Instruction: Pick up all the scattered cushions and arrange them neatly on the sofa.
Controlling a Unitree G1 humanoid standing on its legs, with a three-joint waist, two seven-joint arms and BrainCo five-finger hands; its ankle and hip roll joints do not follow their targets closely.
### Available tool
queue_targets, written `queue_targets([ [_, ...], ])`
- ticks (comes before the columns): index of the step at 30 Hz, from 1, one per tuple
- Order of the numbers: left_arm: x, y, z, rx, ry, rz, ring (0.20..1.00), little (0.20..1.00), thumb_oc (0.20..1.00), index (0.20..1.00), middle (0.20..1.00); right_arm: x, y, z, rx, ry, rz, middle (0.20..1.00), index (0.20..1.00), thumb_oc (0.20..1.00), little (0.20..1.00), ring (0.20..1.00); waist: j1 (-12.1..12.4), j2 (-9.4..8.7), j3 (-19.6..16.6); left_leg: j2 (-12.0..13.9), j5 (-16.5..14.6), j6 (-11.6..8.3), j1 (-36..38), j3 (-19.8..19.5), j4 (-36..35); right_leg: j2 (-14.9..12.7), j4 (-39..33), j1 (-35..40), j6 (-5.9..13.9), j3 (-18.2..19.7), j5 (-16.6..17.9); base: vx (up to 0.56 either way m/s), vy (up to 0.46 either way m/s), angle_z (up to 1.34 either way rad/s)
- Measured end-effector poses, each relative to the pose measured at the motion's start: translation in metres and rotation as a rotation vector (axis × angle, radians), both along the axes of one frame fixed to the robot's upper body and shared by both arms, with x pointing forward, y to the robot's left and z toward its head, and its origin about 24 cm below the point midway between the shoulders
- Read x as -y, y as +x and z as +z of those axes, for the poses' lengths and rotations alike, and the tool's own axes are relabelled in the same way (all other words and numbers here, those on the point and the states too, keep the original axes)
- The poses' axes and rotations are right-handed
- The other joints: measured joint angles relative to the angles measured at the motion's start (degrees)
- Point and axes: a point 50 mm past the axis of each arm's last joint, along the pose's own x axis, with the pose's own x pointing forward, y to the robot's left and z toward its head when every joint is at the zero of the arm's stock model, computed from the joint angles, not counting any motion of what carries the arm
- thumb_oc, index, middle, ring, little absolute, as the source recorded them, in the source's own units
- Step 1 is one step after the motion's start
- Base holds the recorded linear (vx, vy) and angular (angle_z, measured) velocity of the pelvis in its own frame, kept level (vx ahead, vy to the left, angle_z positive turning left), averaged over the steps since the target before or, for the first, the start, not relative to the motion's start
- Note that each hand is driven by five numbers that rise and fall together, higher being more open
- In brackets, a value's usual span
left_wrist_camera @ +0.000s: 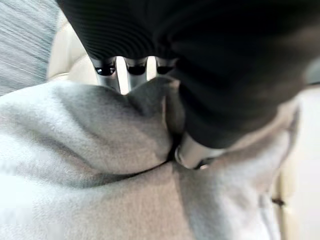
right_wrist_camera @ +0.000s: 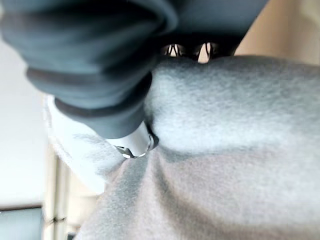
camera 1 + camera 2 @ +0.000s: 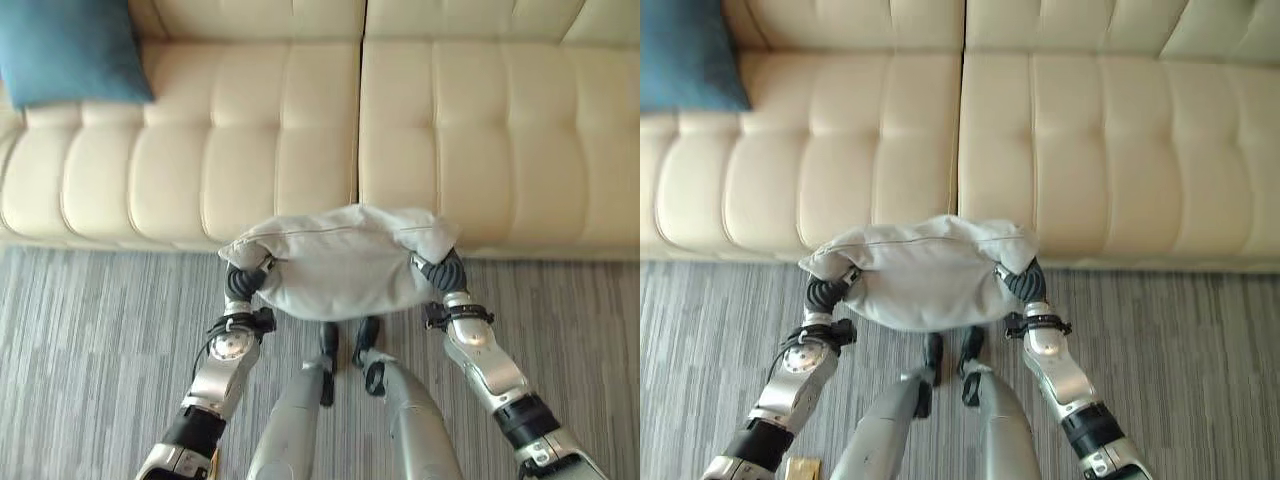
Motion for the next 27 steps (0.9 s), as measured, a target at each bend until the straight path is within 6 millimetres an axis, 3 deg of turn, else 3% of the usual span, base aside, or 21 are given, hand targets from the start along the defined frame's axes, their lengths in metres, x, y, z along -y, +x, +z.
queue_targets([
  [5, -0.006, -0.033, -0.013, -0.057, 0.047, -0.07, 0.2, 0.2, 0.2, 0.2, 0.2, 0.014, -0.032, -0.02, -0.086, -0.013, 0.043, 0.2, 0.2, 0.2, 0.2, 0.2, -0.38, 0.12, -0.63, 0.14, 1.26, 0.72, 14.91, -0.07, -7.98, 1.57, -5.88, 13.56, -0.42, 0.19, -0.08, 0.2, -0.041, -0.09],
  [7, -0.008, -0.037, -0.016, -0.071, 0.044, -0.08, 0.2, 0.2, 0.2, 0.2, 0.2, 0.016, -0.039, -0.021, -0.093, -0.002, 0.055, 0.2, 0.2, 0.2, 0.2, 0.2, -0.71, 0.22, -2.37, 0.49, 0.61, -0.03, 17.32, -0.14, -9.86, 2.06, -6.9, 15.74, -0.12, 0.08, -0.58, 0.14, -0.053, -0.09],
  [10, -0.009, -0.042, -0.02, -0.088, 0.04, -0.094, 0.2, 0.2, 0.2, 0.2, 0.2, 0.02, -0.042, -0.02, -0.097, -0.004, 0.07, 0.2, 0.2, 0.2, 0.2, 0.2, -1.22, 0.33, -4.03, 0.73, 1.13, 0.3, 19.21, -0.29, -10.58, 2.77, -9.01, 18.3, -1.25, 0.15, 0.24, 0.21, -0.112, -0.02],
  [12, -0.01, -0.054, -0.027, -0.127, 0.035, -0.115, 0.2, 0.2, 0.2, 0.2, 0.2, 0.022, -0.053, -0.028, -0.131, 0.003, 0.077, 0.2, 0.2, 0.2, 0.2, 0.2, -1.31, 0.45, -4.92, 1.03, 1.52, -0.35, 24.13, -1.03, -12.14, 3.82, -12.88, 24.69, -1.28, -0.04, 0.25, 0.15, -0.166, 0.16],
  [13, -0.011, -0.058, -0.029, -0.141, 0.034, -0.117, 0.2, 0.2, 0.2, 0.2, 0.2, 0.022, -0.055, -0.029, -0.139, 0.002, 0.082, 0.2, 0.2, 0.2, 0.2, 0.2, -1.24, 0.68, -7.16, 1.25, 0.98, -1.24, 23.66, -1.57, -11.8, 4.18, -14.01, 24.87, -0.46, -0.24, -0.43, 0.16, -0.13, 0.24],
  [15, -0.011, -0.056, -0.028, -0.136, 0.035, -0.12, 0.2, 0.2, 0.2, 0.2, 0.2, 0.023, -0.052, -0.026, -0.126, -0.017, 0.091, 0.2, 0.2, 0.2, 0.2, 0.2, -0.62, 0.38, -7.34, 0.9, 0.87, -1.41, 21.25, -1.38, -5.61, 3.78, -15.71, 26.41, -2.28, -0.23, 0.76, 0.12, -0.051, 0.11],
  [17, -0.01, -0.056, -0.03, -0.143, 0.034, -0.129, 0.2, 0.2, 0.2, 0.2, 0.2, 0.024, -0.05, -0.024, -0.118, -0.041, 0.093, 0.2, 0.2, 0.2, 0.2, 0.2, -0.15, 0.11, -7.24, 0.92, -1.15, -3.87, 17.97, -0.22, 1.0, 3.04, -17.26, 27.95, -3.6, -0.07, 1.7, 0.09, -0.011, -0.08],
  [20, -0.009, -0.055, -0.029, -0.14, 0.033, -0.14, 0.2, 0.2, 0.2, 0.2, 0.2, 0.025, -0.05, -0.023, -0.116, -0.041, 0.088, 0.2, 0.2, 0.2, 0.2, 0.2, -0.24, 0.37, -7.53, 3.2, -1.51, -4.64, 14.79, 0.17, -1.05, 3.3, -18.86, 28.51, -2.48, 0.3, 1.1, 0.12, 0.006, 0.05],
  [23, -0.008, -0.058, -0.033, -0.155, 0.022, -0.141, 0.2, 0.2, 0.2, 0.2, 0.2, 0.025, -0.048, -0.023, -0.113, -0.037, 0.078, 0.2, 0.2, 0.2, 0.2, 0.2, 0.89, 0.25, -7.46, 2.36, -0.8, -5.61, 10.09, 0.4, -5.04, 3.3, -20.73, 28.72, -2.0, 2.39, 1.71, 0.19, 0.03, -0.32],
  [25, -0.008, -0.06, -0.037, -0.176, 0.017, -0.14, 0.2, 0.2, 0.2, 0.2, 0.2, 0.026, -0.049, -0.026, -0.126, -0.039, 0.072, 0.2, 0.2, 0.2, 0.2, 0.2, 2.98, 0.97, -7.35, 2.34, 1.8, -6.63, 7.49, 1.61, -8.84, 4.17, -22.48, 30.55, -2.0, 5.0, 2.14, 0.35, 0.101, -0.8],
  [26, -0.009, -0.061, -0.04, -0.192, 0.018, -0.138, 0.2, 0.2, 0.2, 0.2, 0.2, 0.025, -0.05, -0.031, -0.146, -0.041, 0.073, 0.2, 0.2, 0.2, 0.2, 0.2, 3.11, 2.23, -7.09, 2.65, 3.86, -7.05, 6.36, 1.75, -9.19, 5.35, -24.04, 34.17, -2.37, 6.13, 0.9, 0.32, 0.117, -0.67],
  [27, -0.009, -0.062, -0.042, -0.202, 0.017, -0.14, 0.2, 0.2, 0.2, 0.2, 0.2, 0.025, -0.051, -0.033, -0.157, -0.041, 0.073, 0.2, 0.2, 0.2, 0.2, 0.2, 3.29, 2.22, -7.11, 3.02, 4.22, -6.45, 7.11, 2.45, -9.51, 5.42, -24.44, 34.94, -1.95, 6.91, 0.36, 0.26, 0.126, -0.74],
])
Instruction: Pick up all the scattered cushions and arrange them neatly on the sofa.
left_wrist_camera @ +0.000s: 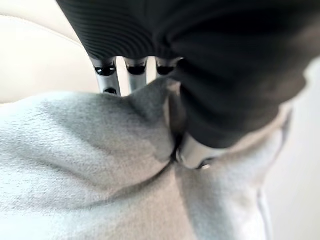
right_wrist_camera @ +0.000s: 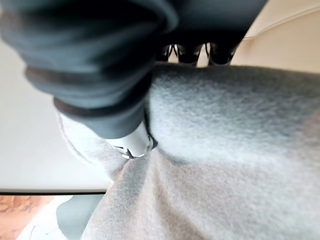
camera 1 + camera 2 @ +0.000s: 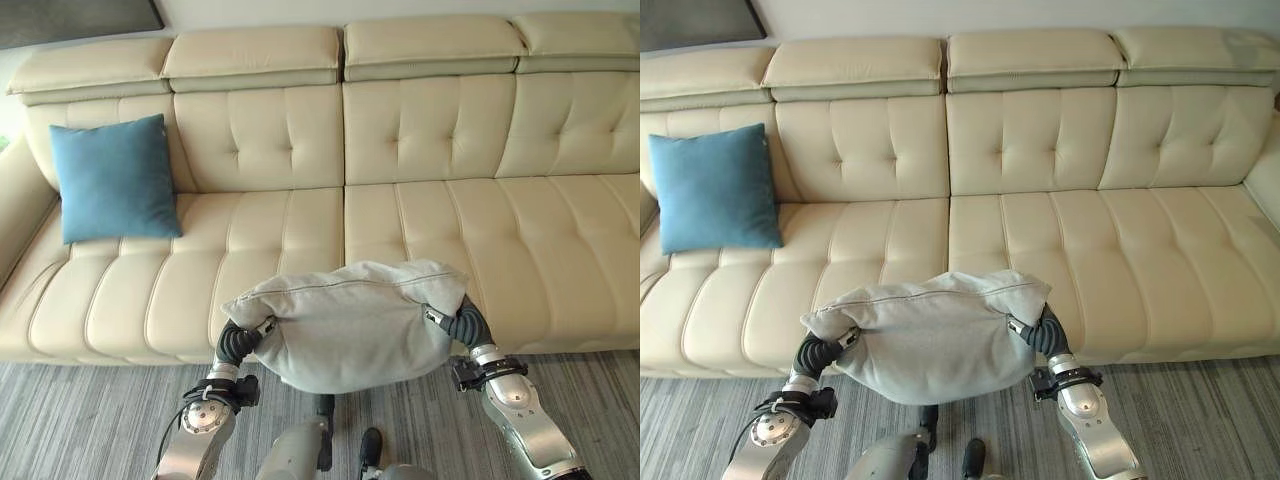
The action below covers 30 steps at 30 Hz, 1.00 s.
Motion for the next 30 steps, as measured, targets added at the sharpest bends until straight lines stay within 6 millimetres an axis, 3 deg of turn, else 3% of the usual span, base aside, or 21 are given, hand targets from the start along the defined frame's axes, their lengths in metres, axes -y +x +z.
queue_targets([
  [2, -0.001, -0.007, -0.004, -0.02, -0.004, 0.001, 0.2, 0.2, 0.2, 0.2, 0.2, 0.0, -0.003, 0.0, -0.004, -0.001, 0.006, 0.2, 0.2, 0.2, 0.2, 0.2, 0.95, 1.74, -1.17, 1.76, -0.85, -0.14, 1.61, 0.8, -0.9, 0.91, 1.71, 1.02, 1.35, 1.6, -1.82, 0.2, 0.118, -0.62],
  [3, 0.0, -0.011, -0.005, -0.031, -0.007, -0.005, 0.2, 0.2, 0.2, 0.2, 0.2, 0.0, -0.007, -0.001, -0.007, 0.002, 0.006, 0.2, 0.2, 0.2, 0.2, 0.2, -0.03, 2.96, -1.91, 2.01, 1.52, 2.42, 3.04, 0.72, -2.68, 1.28, 2.93, 1.46, 2.18, 2.4, -3.82, 0.18, 0.1, -0.33],
  [6, -0.005, -0.013, -0.005, -0.039, 0.007, -0.003, 0.2, 0.2, 0.2, 0.2, 0.2, -0.003, -0.009, -0.003, -0.017, 0.013, 0.02, 0.2, 0.2, 0.2, 0.2, 0.2, 0.14, 0.7, -2.44, -0.75, 3.43, 2.43, 5.51, 2.76, -2.59, -3.03, 8.5, 1.05, 6.54, 4.22, -8.51, 0.15, 0.091, -0.39],
  [8, -0.008, -0.01, -0.002, -0.027, 0.024, -0.009, 0.2, 0.2, 0.2, 0.2, 0.2, -0.006, -0.009, -0.002, -0.014, 0.028, 0.021, 0.2, 0.2, 0.2, 0.2, 0.2, 0.25, -0.92, -3.08, -3.1, 2.39, 4.61, 6.78, 3.83, -2.5, -5.72, 9.25, 1.71, 8.48, 4.27, -9.73, 0.12, 0.1, -0.17],
  [10, -0.01, -0.004, 0.003, -0.005, 0.032, -0.01, 0.2, 0.2, 0.2, 0.2, 0.2, -0.007, -0.005, 0.001, 0.003, 0.034, 0.024, 0.2, 0.2, 0.2, 0.2, 0.2, 0.52, -1.47, -3.11, -4.22, 2.23, 5.64, 7.31, 4.49, -2.68, -7.13, 9.4, 1.83, 9.04, 4.25, -9.64, 0.06, 0.066, -0.22],
  [12, -0.015, 0.003, 0.011, 0.025, 0.057, -0.014, 0.2, 0.2, 0.2, 0.2, 0.2, -0.01, 0.002, 0.007, 0.029, 0.036, 0.041, 0.2, 0.2, 0.2, 0.2, 0.2, 1.99, -1.61, -3.02, -4.18, 1.35, 7.46, 8.1, 5.17, -2.44, -8.68, 15.84, -1.15, 11.83, 4.42, -8.86, 0.07, 0.06, -0.42],
  [13, -0.02, 0.005, 0.013, 0.03, 0.077, -0.009, 0.2, 0.2, 0.2, 0.2, 0.2, -0.013, 0.005, 0.01, 0.04, 0.041, 0.057, 0.2, 0.2, 0.2, 0.2, 0.2, 2.67, -1.58, -2.83, -4.08, 1.29, 8.42, 9.09, 5.62, -3.23, -9.3, 22.78, -4.31, 14.14, 3.96, -10.2, 0.03, 0.004, -0.18],
  [14, -0.022, 0.008, 0.016, 0.042, 0.084, -0.009, 0.2, 0.2, 0.2, 0.2, 0.2, -0.015, 0.005, 0.01, 0.041, 0.047, 0.062, 0.2, 0.2, 0.2, 0.2, 0.2, 2.2, -1.51, -2.73, -4.01, 1.23, 8.36, 9.85, 5.35, -3.53, -9.57, 24.72, -5.7, 14.63, 3.95, -10.9, 0.06, -0.009, -0.17],
  [17, -0.023, 0.01, 0.019, 0.059, 0.085, 0.003, 0.2, 0.2, 0.2, 0.2, 0.2, -0.019, 0.009, 0.015, 0.062, 0.047, 0.077, 0.2, 0.2, 0.2, 0.2, 0.2, 1.94, -0.57, -1.87, -3.76, 0.95, 8.03, 11.37, 5.39, -5.23, -11.6, 25.55, -12.15, 13.49, 1.16, -11.86, 0.11, -0.028, -0.09],
  [19, -0.022, 0.009, 0.017, 0.059, 0.079, 0.003, 0.2, 0.2, 0.2, 0.2, 0.2, -0.017, 0.01, 0.015, 0.065, 0.038, 0.076, 0.2, 0.2, 0.2, 0.2, 0.2, -0.38, 1.16, -0.67, -3.65, 0.84, 7.81, 11.49, 3.81, -6.0, -10.92, 19.62, -17.69, 13.27, 2.56, -7.9, 0.15, -0.066, 0.37],
  [22, -0.019, 0.003, 0.01, 0.037, 0.053, 0.017, 0.2, 0.2, 0.2, 0.2, 0.2, -0.016, 0.006, 0.011, 0.045, 0.034, 0.078, 0.2, 0.2, 0.2, 0.2, 0.2, -1.35, 1.59, -0.38, -3.52, -1.01, 7.03, 11.7, 2.74, -5.88, -8.38, 13.36, -20.8, 11.99, 3.56, -0.72, 0.15, -0.174, 0.23],
  [23, -0.018, 0.003, 0.009, 0.034, 0.051, 0.017, 0.2, 0.2, 0.2, 0.2, 0.2, -0.016, 0.006, 0.01, 0.042, 0.034, 0.079, 0.2, 0.2, 0.2, 0.2, 0.2, -1.38, 1.78, -0.23, -3.53, -1.07, 6.93, 11.83, 2.44, -5.87, -7.97, 12.51, -20.77, 11.88, 3.99, 0.04, 0.08, -0.176, 0.61],
  [24, -0.015, -0.001, 0.003, 0.013, 0.036, 0.018, 0.2, 0.2, 0.2, 0.2, 0.2, -0.012, -0.001, 0.003, 0.008, 0.032, 0.067, 0.2, 0.2, 0.2, 0.2, 0.2, -1.76, 1.51, -0.21, -3.55, -3.35, 3.16, 12.91, 2.28, -5.44, -7.42, 8.03, -15.62, 9.38, 1.78, 4.35, 0.13, -0.255, 0.72],
  [25, -0.013, -0.002, 0.002, 0.011, 0.03, 0.018, 0.2, 0.2, 0.2, 0.2, 0.2, -0.009, -0.001, 0.002, 0.005, 0.021, 0.067, 0.2, 0.2, 0.2, 0.2, 0.2, -1.5, 1.23, -0.13, -3.6, -1.1, 2.58, 12.66, 1.69, -5.06, -7.05, 5.19, -13.86, 8.23, 0.87, 7.56, 0.11, -0.186, 0.85],
  [27, -0.01, -0.001, 0.003, 0.015, 0.022, 0.005, 0.2, 0.2, 0.2, 0.2, 0.2, -0.004, 0.0, 0.002, -0.002, -0.003, 0.068, 0.2, 0.2, 0.2, 0.2, 0.2, -1.82, 1.46, -0.15, -3.03, 0.38, 3.12, 12.92, -1.93, -6.03, -6.11, 3.18, -12.2, 7.27, -2.3, 8.8, 0.16, -0.223, 0.73],
  [30, -0.01, 0.0, 0.004, 0.021, 0.023, 0.009, 0.2, 0.2, 0.2, 0.2, 0.2, -0.005, 0.007, 0.008, 0.023, -0.01, 0.075, 0.2, 0.2, 0.2, 0.2, 0.2, -1.16, 1.52, -0.14, -1.98, 1.23, 4.32, 13.48, -3.65, -6.08, -4.69, 1.07, -9.56, 6.34, -3.87, 9.01, 0.08, -0.093, 0.35],
])
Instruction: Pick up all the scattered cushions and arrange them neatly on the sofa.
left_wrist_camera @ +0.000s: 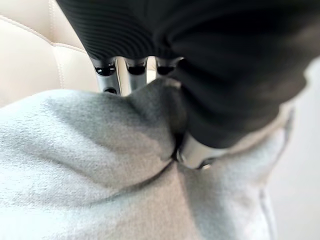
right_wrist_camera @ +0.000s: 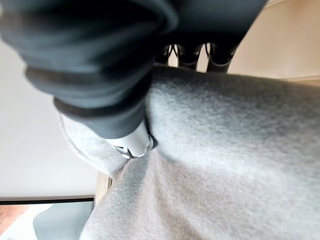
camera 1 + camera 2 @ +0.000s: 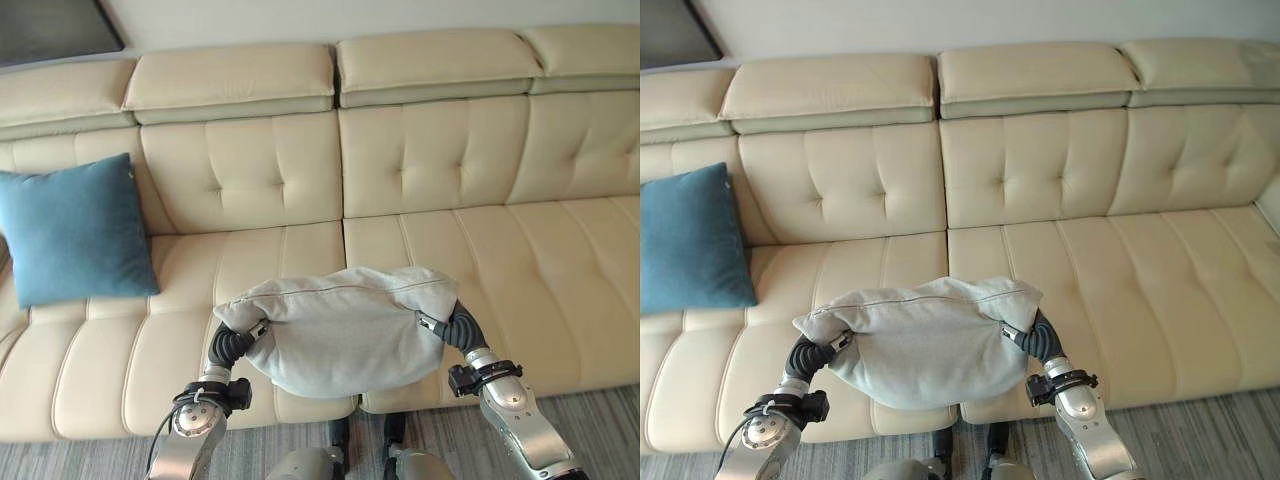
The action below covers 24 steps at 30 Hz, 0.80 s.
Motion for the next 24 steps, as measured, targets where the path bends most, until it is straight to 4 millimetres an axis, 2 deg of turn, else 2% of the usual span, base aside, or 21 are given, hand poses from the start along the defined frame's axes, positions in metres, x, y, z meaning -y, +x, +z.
queue_targets([
  [2, 0.0, 0.0, 0.001, 0.003, 0.001, 0.009, 0.2, 0.2, 0.2, 0.2, 0.2, -0.002, 0.005, 0.006, 0.025, 0.0, 0.004, 0.2, 0.2, 0.2, 0.2, 0.2, 0.13, 0.11, -0.03, 0.72, 0.22, 0.33, 0.51, -0.26, -0.42, 0.87, -0.44, 0.61, -0.97, -0.14, 0.07, 0.07, -0.061, 0.05],
  [8, 0.003, 0.019, 0.016, 0.079, 0.01, 0.036, 0.2, 0.2, 0.2, 0.2, 0.2, -0.005, 0.023, 0.025, 0.112, -0.002, -0.013, 0.2, 0.2, 0.2, 0.2, 0.2, -0.19, 0.13, 0.02, 1.9, 0.74, -0.42, 1.38, -0.51, -1.94, 2.34, -2.31, 1.66, -1.49, -0.47, 0.06, 0.05, -0.027, -0.01],
  [11, 0.009, 0.043, 0.035, 0.169, 0.042, 0.057, 0.2, 0.2, 0.2, 0.2, 0.2, -0.008, 0.043, 0.043, 0.187, -0.002, -0.047, 0.2, 0.2, 0.2, 0.2, 0.2, -0.57, 0.3, 0.12, 2.19, 1.49, -0.92, 1.02, -1.01, -2.67, 2.6, -2.31, 1.16, -1.61, -1.3, -0.04, -0.04, -0.017, 0.06],
  [13, 0.016, 0.074, 0.056, 0.255, 0.074, 0.1, 0.2, 0.2, 0.2, 0.2, 0.2, -0.014, 0.07, 0.064, 0.263, -0.017, -0.09, 0.2, 0.2, 0.2, 0.2, 0.2, -0.72, 0.52, 0.26, 2.29, 2.22, -1.48, -1.81, -1.65, -2.49, 2.76, -2.3, -1.39, -1.87, -1.45, 0.24, -0.11, -0.034, 0.14],
  [14, 0.02, 0.095, 0.069, 0.297, 0.115, 0.121, 0.2, 0.2, 0.2, 0.2, 0.2, -0.017, 0.088, 0.077, 0.301, -0.031, -0.125, 0.2, 0.2, 0.2, 0.2, 0.2, -0.69, 0.59, 0.45, 2.37, 3.35, -1.85, -4.17, -2.01, -2.8, 2.82, -2.28, -3.84, -2.1, -1.79, 1.02, -0.09, -0.009, 0.15],
  [15, 0.022, 0.106, 0.079, 0.33, 0.13, 0.144, 0.2, 0.2, 0.2, 0.2, 0.2, -0.02, 0.096, 0.086, 0.328, -0.033, -0.152, 0.2, 0.2, 0.2, 0.2, 0.2, -0.72, 0.61, 0.7, 2.41, 4.03, -1.69, -5.87, -2.05, -2.77, 2.87, -2.19, -5.55, -2.63, -1.98, 1.47, -0.12, -0.011, 0.18],
  [16, 0.027, 0.125, 0.093, 0.366, 0.192, 0.162, 0.2, 0.2, 0.2, 0.2, 0.2, -0.02, 0.112, 0.098, 0.355, -0.042, -0.208, 0.2, 0.2, 0.2, 0.2, 0.2, -0.64, 0.92, 1.45, 2.48, 4.96, -1.87, -8.22, -2.36, -3.06, 2.9, -2.22, -7.77, -3.21, -2.66, 2.15, -0.05, -0.003, 0.11],
  [20, 0.029, 0.135, 0.103, 0.405, 0.277, 0.18, 0.2, 0.2, 0.2, 0.2, 0.2, -0.02, 0.121, 0.098, 0.353, -0.077, -0.261, 0.2, 0.2, 0.2, 0.2, 0.2, -0.77, 1.22, 3.76, 2.73, 5.61, -2.13, -9.4, -2.86, -3.82, 3.16, -2.13, -9.33, -3.43, -2.91, 2.3, -0.04, 0.008, 0.05],
  [22, 0.032, 0.15, 0.116, 0.437, 0.347, 0.198, 0.2, 0.2, 0.2, 0.2, 0.2, -0.023, 0.133, 0.108, 0.373, -0.076, -0.298, 0.2, 0.2, 0.2, 0.2, 0.2, -0.74, 1.34, 4.13, 2.82, 5.93, -2.38, -11.88, -2.98, -3.72, 3.25, -2.03, -11.83, -3.47, -2.92, 2.35, 0.0, 0.0, 0.0],
  [23, 0.033, 0.156, 0.126, 0.464, 0.359, 0.211, 0.944, 0.944, 0.944, 0.944, 0.944, -0.024, 0.137, 0.118, 0.399, -0.072, -0.308, 0.526, 0.526, 0.526, 0.526, 0.526, -0.7, 1.35, 4.2, 2.86, 6.23, -2.37, -12.95, -3.03, -3.8, 3.3, -2.05, -12.9, -3.56, -2.92, 2.59, 0.0, 0.0, 0.0],
  [24, 0.031, 0.164, 0.148, 0.527, 0.381, 0.241, 1.0, 1.0, 1.0, 1.0, 1.0, -0.026, 0.142, 0.139, 0.462, -0.058, -0.336, 1.0, 1.0, 1.0, 1.0, 1.0, -0.68, 1.37, 4.82, 2.91, 6.59, -2.15, -14.03, -3.08, -3.81, 3.4, -2.08, -13.95, -4.44, -2.92, 3.3, 0.0, 0.0, 0.0],
])
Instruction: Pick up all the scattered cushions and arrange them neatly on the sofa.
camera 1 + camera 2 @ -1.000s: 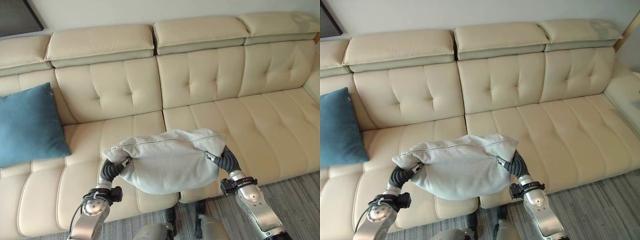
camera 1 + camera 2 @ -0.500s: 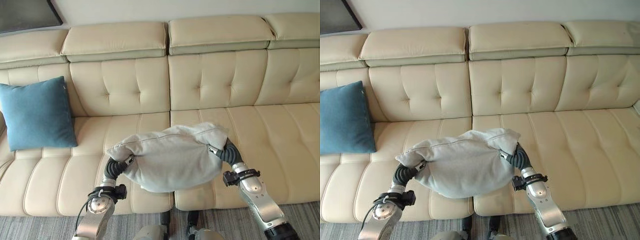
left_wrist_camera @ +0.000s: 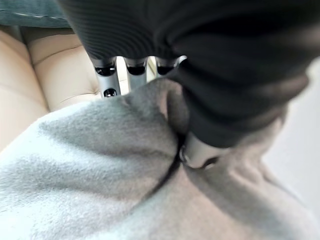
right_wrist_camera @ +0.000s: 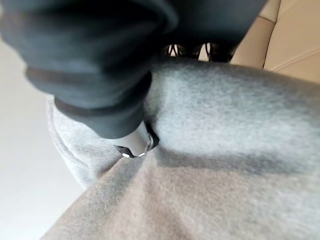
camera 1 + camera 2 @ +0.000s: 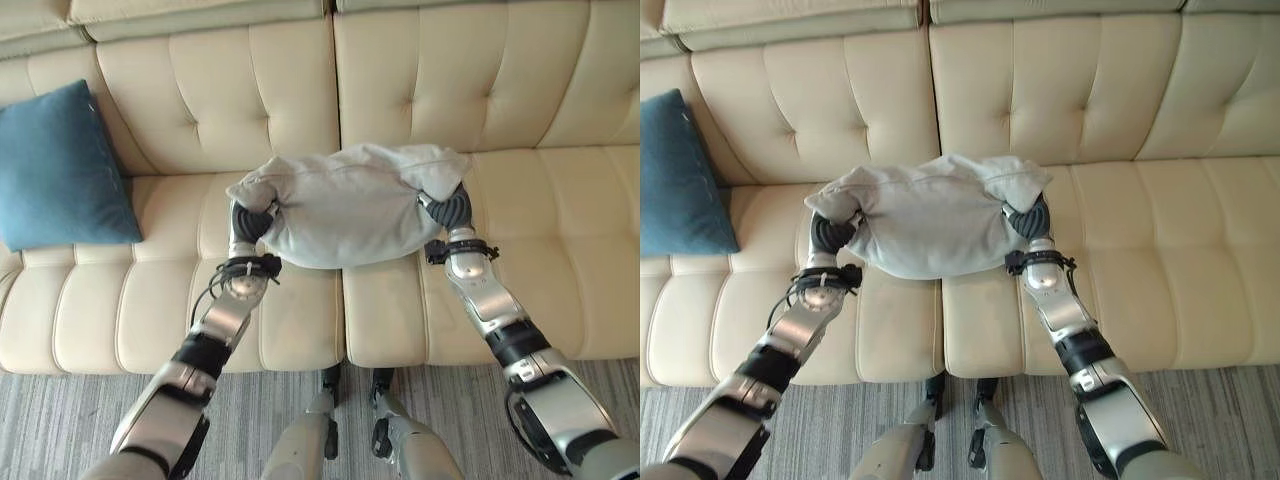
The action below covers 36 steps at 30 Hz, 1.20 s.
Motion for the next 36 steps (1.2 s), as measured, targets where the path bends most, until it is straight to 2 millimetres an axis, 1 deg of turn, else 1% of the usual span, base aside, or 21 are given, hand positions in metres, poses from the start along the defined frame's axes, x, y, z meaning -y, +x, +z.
queue_targets([
  [2, -0.009, 0.0, 0.007, 0.021, 0.012, 0.028, 1.0, 1.0, 1.0, 1.0, 1.0, 0.003, 0.001, 0.008, 0.03, -0.003, -0.023, 1.0, 1.0, 1.0, 1.0, 1.0, -0.03, -0.03, 0.15, 0.03, -0.01, 0.0, -0.02, -0.1, 0.0, 0.01, -0.01, -0.02, -0.1, 0.0, 0.07, 0.0, 0.0, 0.0],
  [6, -0.025, -0.001, 0.013, 0.038, 0.001, 0.072, 1.0, 1.0, 1.0, 1.0, 1.0, 0.012, 0.001, 0.017, 0.055, -0.023, -0.051, 1.0, 1.0, 1.0, 1.0, 1.0, -0.02, -0.08, 0.18, 0.02, -0.03, -0.03, -0.14, -0.5, -0.03, 0.0, -0.14, 0.04, 0.07, 0.05, -0.06, 0.03, 0.008, 0.03],
  [7, -0.033, 0.003, 0.02, 0.035, 0.019, 0.084, 1.0, 1.0, 1.0, 1.0, 1.0, 0.015, 0.006, 0.031, 0.079, -0.039, -0.065, 1.0, 1.0, 1.0, 1.0, 1.0, -0.02, -0.09, 0.18, 0.02, -0.03, -0.03, -0.14, -0.61, -0.02, 0.01, -0.14, 0.09, 0.07, 0.1, -0.06, 0.03, 0.014, 0.04],
  [9, -0.047, 0.006, 0.03, 0.035, 0.046, 0.111, 1.0, 1.0, 1.0, 1.0, 1.0, 0.019, 0.01, 0.047, 0.106, -0.035, -0.081, 1.0, 1.0, 1.0, 1.0, 1.0, -0.09, -0.09, 0.18, 0.02, -0.03, -0.03, -0.12, -0.64, -0.02, 0.01, -0.13, 0.14, 0.07, 0.07, -0.06, 0.02, 0.01, 0.01],
  [11, -0.058, 0.008, 0.036, 0.028, 0.032, 0.14, 1.0, 1.0, 1.0, 1.0, 1.0, 0.023, 0.014, 0.056, 0.108, 0.007, -0.089, 1.0, 1.0, 1.0, 1.0, 1.0, -0.22, -0.11, 0.17, 0.02, -0.02, -0.04, 0.07, -0.71, -0.02, 0.02, -0.13, 0.41, 0.08, 0.02, -0.06, 0.0, 0.0, 0.0],
  [13, -0.064, 0.009, 0.038, 0.021, 0.018, 0.146, 1.0, 1.0, 1.0, 1.0, 1.0, 0.024, 0.015, 0.06, 0.108, 0.045, -0.092, 1.0, 1.0, 1.0, 1.0, 1.0, -0.16, -0.13, 0.16, 0.02, -0.01, -0.04, 0.19, -0.84, -0.02, 0.02, -0.13, 0.58, 0.08, -0.07, -0.06, 0.01, 0.007, 0.02],
  [15, -0.07, 0.012, 0.037, -0.01, 0.003, 0.157, 1.0, 1.0, 1.0, 1.0, 1.0, 0.029, 0.02, 0.058, 0.076, 0.094, -0.109, 1.0, 1.0, 1.0, 1.0, 1.0, 0.0, -0.14, 0.15, 0.01, -0.01, -0.04, 0.32, -0.96, -0.02, 0.02, -0.13, 0.75, 0.08, -0.18, -0.05, 0.02, 0.015, 0.04],
  [17, -0.079, 0.014, 0.032, -0.065, -0.04, 0.157, 1.0, 1.0, 1.0, 1.0, 1.0, 0.05, 0.024, 0.05, 0.012, 0.214, -0.17, 1.0, 1.0, 1.0, 1.0, 1.0, 0.02, -0.17, 0.14, -0.06, -0.01, -0.05, 0.58, -1.65, -0.03, 0.03, -0.13, 1.19, 0.12, -0.52, -0.08, 0.03, 0.028, 0.13],
  [18, -0.08, 0.014, 0.03, -0.072, -0.036, 0.149, 1.0, 1.0, 1.0, 1.0, 1.0, 0.055, 0.024, 0.048, 0.002, 0.229, -0.181, 1.0, 1.0, 1.0, 1.0, 1.0, 0.01, -0.17, 0.14, -0.09, 0.03, -0.11, 0.56, -1.87, -0.03, 0.0, -0.13, 1.24, 0.12, -0.76, -0.08, 0.04, 0.04, 0.13],
  [21, -0.081, 0.001, 0.0, -0.137, -0.1, 0.085, 1.0, 1.0, 1.0, 1.0, 1.0, 0.062, 0.017, 0.036, -0.008, 0.257, -0.162, 1.0, 1.0, 1.0, 1.0, 1.0, -0.06, -0.32, 0.05, -0.14, 0.03, -0.11, 0.95, -1.96, -0.03, -0.06, -0.13, 1.66, 0.14, -0.9, -0.09, 0.04, 0.018, 0.03],
  [22, -0.08, -0.005, -0.016, -0.178, -0.137, 0.066, 1.0, 1.0, 1.0, 1.0, 1.0, 0.064, 0.015, 0.024, -0.039, 0.269, -0.151, 1.0, 1.0, 1.0, 1.0, 1.0, -0.07, -0.33, 0.06, -0.14, 0.03, -0.11, 1.32, -1.99, -0.03, -0.05, -0.13, 2.11, 0.16, -0.85, -0.1, 0.07, 0.023, 0.03],
  [23, -0.079, -0.017, -0.035, -0.212, -0.191, 0.036, 1.0, 1.0, 1.0, 1.0, 1.0, 0.066, 0.007, 0.008, -0.069, 0.284, -0.128, 1.0, 1.0, 1.0, 1.0, 1.0, -0.13, -0.41, 0.09, -0.15, -0.01, -0.13, 1.92, -2.01, -0.05, -0.06, -0.14, 2.79, 0.43, -0.69, -0.29, 0.13, 0.033, 0.03],
  [24, -0.077, -0.026, -0.046, -0.22, -0.218, 0.02, 1.0, 1.0, 1.0, 1.0, 1.0, 0.067, 0.002, -0.004, -0.088, 0.287, -0.118, 1.0, 1.0, 1.0, 1.0, 1.0, -0.12, -0.46, 0.1, -0.18, -0.01, -0.13, 2.4, -2.01, -0.06, -0.08, -0.14, 3.3, 0.5, -0.43, -0.34, 0.14, 0.036, 0.04],
  [25, -0.075, -0.048, -0.07, -0.254, -0.295, -0.012, 1.0, 1.0, 1.0, 1.0, 1.0, 0.072, -0.015, -0.032, -0.139, 0.31, -0.098, 1.0, 1.0, 1.0, 1.0, 1.0, -0.28, -0.62, 0.17, -0.14, -0.66, -0.79, 3.58, -1.91, -0.06, -0.09, -0.13, 4.56, 1.19, -0.09, -0.84, 0.15, 0.033, 0.03],
  [26, -0.072, -0.076, -0.091, -0.262, -0.389, -0.034, 1.0, 1.0, 1.0, 1.0, 1.0, 0.072, -0.04, -0.058, -0.168, 0.337, -0.054, 1.0, 1.0, 1.0, 1.0, 1.0, -0.05, -0.89, 0.28, -0.12, -1.1, -0.96, 5.51, -1.91, -0.1, -0.11, -0.18, 6.57, 1.61, -0.01, -1.17, 0.11, 0.023, 0.06],
  [27, -0.072, -0.097, -0.112, -0.317, -0.429, -0.018, 1.0, 1.0, 1.0, 1.0, 1.0, 0.075, -0.058, -0.083, -0.234, 0.339, -0.051, 1.0, 1.0, 1.0, 1.0, 1.0, -0.16, -0.96, 0.27, -0.21, -1.12, -0.95, 7.09, -1.94, -0.1, -0.25, -0.19, 8.16, 1.73, 0.44, -1.27, 0.13, 0.032, 0.01],
  [28, -0.08, -0.124, -0.141, -0.44, -0.432, 0.008, 1.0, 1.0, 1.0, 1.0, 1.0, 0.085, -0.082, -0.12, -0.376, 0.294, -0.069, 1.0, 1.0, 1.0, 1.0, 1.0, -0.14, -1.32, 0.03, -0.1, -3.15, -1.09, 9.71, -1.94, -0.11, -0.07, -0.2, 10.7, 2.88, 1.65, -3.16, 0.11, 0.041, -0.02],
  [30, -0.105, -0.164, -0.164, -0.559, -0.409, 0.073, 1.0, 1.0, 1.0, 1.0, 1.0, 0.103, -0.117, -0.155, -0.511, 0.252, -0.109, 1.0, 1.0, 1.0, 1.0, 1.0, -0.12, -2.71, -1.33, -0.12, -3.99, -1.18, 10.54, -1.74, -0.11, -0.1, -0.2, 11.44, 2.92, 1.89, -3.73, 0.12, 0.067, -0.1],
  [33, -0.136, -0.222, -0.194, -0.752, -0.388, 0.199, 1.0, 1.0, 1.0, 1.0, 1.0, 0.129, -0.166, -0.189, -0.678, 0.157, -0.171, 1.0, 1.0, 1.0, 1.0, 1.0, -0.18, -3.87, -2.38, -0.15, -4.42, -0.61, 13.42, -0.22, -0.1, -0.19, -0.23, 13.75, 3.05, 3.32, -3.82, 0.06, 0.099, -0.2],
  [35, -0.147, -0.257, -0.222, -0.944, -0.369, 0.271, 1.0, 1.0, 1.0, 1.0, 1.0, 0.139, -0.195, -0.212, -0.816, 0.106, -0.191, 1.0, 1.0, 1.0, 1.0, 1.0, -0.39, -3.84, -4.99, -0.33, -5.03, 0.1, 14.88, 0.1, -0.12, -0.37, -0.23, 15.12, 3.42, 3.46, -4.1, 0.0, 0.109, -0.18],
  [36, -0.148, -0.275, -0.235, -1.034, -0.382, 0.299, 1.0, 1.0, 1.0, 1.0, 1.0, 0.14, -0.208, -0.224, -0.892, 0.082, -0.18, 1.0, 1.0, 1.0, 1.0, 1.0, -0.39, -4.17, -5.89, -0.36, -5.22, 0.34, 15.81, 0.96, -0.12, -0.37, -0.24, 15.73, 3.49, 4.4, -4.15, -0.03, 0.124, -0.3],
])
